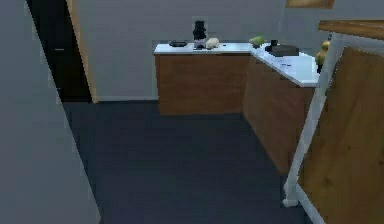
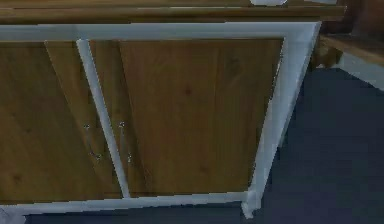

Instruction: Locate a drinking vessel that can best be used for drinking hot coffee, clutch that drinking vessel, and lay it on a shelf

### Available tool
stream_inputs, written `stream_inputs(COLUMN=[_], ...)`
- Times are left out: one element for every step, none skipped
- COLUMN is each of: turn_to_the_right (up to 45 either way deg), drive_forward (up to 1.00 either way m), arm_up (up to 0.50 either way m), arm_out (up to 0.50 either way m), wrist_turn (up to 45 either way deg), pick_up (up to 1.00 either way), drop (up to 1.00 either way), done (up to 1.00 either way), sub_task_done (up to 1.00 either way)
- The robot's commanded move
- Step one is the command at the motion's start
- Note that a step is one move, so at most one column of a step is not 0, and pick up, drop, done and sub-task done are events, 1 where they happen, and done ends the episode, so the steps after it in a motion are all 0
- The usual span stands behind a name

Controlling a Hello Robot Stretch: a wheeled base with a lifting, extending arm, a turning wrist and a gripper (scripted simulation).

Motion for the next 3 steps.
stream_inputs(turn_to_the_right=[0.0, 0.0, -39.0], drive_forward=[1.0, 1.0, 0.0], arm_up=[0.0, 0.0, 0.0], arm_out=[0.0, 0.0, 0.0], wrist_turn=[0.0, 0.0, 0.0], pick_up=[0.0, 0.0, 0.0], drop=[0.0, 0.0, 0.0], done=[0.0, 0.0, 0.0], sub_task_done=[0.0, 0.0, 0.0])
